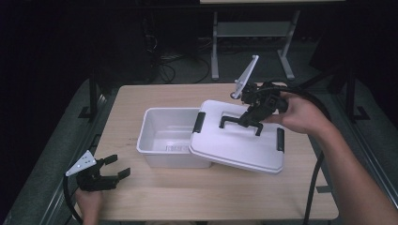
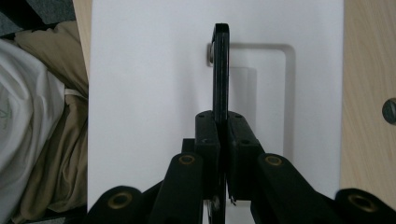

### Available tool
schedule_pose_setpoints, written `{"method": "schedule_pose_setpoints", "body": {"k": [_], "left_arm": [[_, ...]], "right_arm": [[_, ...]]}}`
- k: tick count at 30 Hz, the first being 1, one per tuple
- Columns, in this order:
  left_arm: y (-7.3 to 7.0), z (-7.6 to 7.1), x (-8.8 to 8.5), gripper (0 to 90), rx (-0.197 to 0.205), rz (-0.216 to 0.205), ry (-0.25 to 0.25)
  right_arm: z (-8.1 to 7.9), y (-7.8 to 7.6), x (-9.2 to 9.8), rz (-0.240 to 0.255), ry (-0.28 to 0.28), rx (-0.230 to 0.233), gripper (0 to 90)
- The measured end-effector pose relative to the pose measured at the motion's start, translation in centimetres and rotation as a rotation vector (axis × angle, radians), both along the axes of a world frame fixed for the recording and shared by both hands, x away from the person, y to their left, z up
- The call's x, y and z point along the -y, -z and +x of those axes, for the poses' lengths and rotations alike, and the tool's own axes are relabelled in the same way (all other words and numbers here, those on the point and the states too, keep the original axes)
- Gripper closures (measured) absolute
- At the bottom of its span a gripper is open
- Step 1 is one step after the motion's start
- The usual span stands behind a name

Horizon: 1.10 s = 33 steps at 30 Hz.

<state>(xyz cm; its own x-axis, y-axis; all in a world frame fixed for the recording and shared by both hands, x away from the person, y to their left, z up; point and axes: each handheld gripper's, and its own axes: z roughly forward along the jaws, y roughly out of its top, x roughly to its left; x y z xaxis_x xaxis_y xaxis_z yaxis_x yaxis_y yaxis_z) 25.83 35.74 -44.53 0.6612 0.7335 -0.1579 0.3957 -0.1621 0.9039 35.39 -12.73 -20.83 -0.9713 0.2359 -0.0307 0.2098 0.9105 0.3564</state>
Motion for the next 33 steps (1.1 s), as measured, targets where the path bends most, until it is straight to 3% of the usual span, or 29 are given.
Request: {"method": "schedule_pose_setpoints", "body": {"k": [10,33], "left_arm": [[-0.1,-0.1,-0.2,13.4,0.001,-0.002,0.001],[-0.1,-0.1,-0.4,13.4,0.0,-0.012,-0.002]], "right_arm": [[0.8,-0.3,-2.9,-0.006,-0.038,-0.007,84.6],[2.4,-0.4,-7.1,-0.004,-0.088,-0.027,84.6]]}}
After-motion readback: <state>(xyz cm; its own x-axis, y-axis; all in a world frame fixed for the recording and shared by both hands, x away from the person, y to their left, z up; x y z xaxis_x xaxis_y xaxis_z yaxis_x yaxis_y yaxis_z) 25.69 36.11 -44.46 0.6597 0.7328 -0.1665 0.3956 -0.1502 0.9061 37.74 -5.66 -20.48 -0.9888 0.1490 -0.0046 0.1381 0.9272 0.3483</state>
